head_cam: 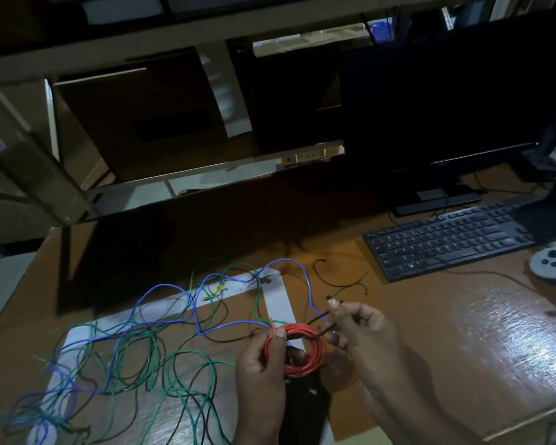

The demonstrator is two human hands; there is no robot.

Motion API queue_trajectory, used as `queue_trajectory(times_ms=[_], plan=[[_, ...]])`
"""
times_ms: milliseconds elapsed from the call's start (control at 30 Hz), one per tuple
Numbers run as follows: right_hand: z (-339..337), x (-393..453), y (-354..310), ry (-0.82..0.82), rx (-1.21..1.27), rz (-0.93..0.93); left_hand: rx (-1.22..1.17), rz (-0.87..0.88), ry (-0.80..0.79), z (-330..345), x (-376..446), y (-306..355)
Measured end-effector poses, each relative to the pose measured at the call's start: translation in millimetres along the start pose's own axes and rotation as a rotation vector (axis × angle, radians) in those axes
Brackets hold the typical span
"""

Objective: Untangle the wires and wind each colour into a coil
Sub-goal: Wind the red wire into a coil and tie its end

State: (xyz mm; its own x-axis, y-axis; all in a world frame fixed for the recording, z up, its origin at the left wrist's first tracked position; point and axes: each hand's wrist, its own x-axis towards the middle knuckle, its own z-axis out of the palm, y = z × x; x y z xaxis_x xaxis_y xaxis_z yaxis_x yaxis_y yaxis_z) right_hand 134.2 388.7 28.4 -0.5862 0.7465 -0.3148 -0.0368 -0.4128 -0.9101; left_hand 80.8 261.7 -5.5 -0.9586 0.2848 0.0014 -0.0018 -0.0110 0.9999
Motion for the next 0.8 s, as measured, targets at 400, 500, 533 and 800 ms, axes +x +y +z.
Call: queue_trajectory(times_ms=[400, 500, 533, 800], plan=[[-0.5, -4.5, -10.4, -0.054, -0.054, -0.113, -0.148, -0.143, -0.191, 17.4, -2.1, 19.6], [-1.9, -6.6, -11.2, -0.085, -0.157, -0.167, -0.158, -0.103, -0.267, 19.2, -2.0, 24.8], [-2.7, -6.4, -11.1, -0.083, -0.216, -0.215, -0.143, -0.074, -0.3, 19.3, -2.3, 27.3], [-6.1, -5.9, -14.6, -0.117, -0.396, -0.368, 0.056, -0.02, -0.205, 17.7, 3.0, 27.3]])
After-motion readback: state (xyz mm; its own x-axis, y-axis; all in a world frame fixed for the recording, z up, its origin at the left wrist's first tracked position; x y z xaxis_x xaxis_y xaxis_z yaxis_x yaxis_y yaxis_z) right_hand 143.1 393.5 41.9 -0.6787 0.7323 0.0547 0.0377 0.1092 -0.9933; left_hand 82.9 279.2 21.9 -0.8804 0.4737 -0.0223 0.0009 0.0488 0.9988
